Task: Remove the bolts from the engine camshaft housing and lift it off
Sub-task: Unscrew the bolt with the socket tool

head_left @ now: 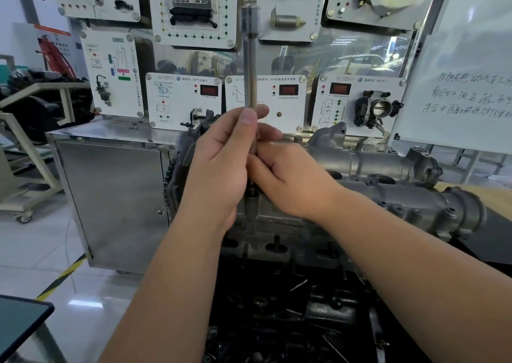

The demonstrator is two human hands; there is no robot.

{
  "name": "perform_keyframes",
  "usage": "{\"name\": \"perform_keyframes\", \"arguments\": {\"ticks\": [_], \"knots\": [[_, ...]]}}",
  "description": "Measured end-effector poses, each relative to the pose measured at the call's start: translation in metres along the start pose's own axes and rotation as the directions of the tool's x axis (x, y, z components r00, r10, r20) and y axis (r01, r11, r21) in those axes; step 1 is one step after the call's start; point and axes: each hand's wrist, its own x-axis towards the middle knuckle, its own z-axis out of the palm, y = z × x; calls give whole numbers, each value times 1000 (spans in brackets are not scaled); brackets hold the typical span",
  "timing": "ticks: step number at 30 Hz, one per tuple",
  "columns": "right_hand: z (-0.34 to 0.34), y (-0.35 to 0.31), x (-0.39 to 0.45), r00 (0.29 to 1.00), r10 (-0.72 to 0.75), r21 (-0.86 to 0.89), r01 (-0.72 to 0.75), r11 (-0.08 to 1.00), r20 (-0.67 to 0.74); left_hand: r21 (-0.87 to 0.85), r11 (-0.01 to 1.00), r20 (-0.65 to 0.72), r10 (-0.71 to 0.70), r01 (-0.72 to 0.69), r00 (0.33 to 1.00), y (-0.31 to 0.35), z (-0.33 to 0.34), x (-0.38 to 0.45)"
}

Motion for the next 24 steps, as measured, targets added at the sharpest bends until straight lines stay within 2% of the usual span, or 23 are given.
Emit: {"name": "perform_keyframes", "arguments": {"ticks": [4, 12, 19, 24], "knots": [[0, -2, 0, 999, -3, -9, 3, 1000, 50, 21, 1000, 4, 19, -19, 1000, 6, -3, 2], [-1, -2, -4, 993, -64, -26, 62, 998, -98, -32, 994, -91, 102, -105, 991, 5, 1, 1], [0, -4, -4, 999, -45, -45, 46, 998, 10, -9, 997, 31, 73, -73, 997, 9, -2, -2], [-2, -6, -4, 998, -50, -73, 52, 996, 30, 29, 996, 26, 80, -81, 996, 16, -2, -2]]}}
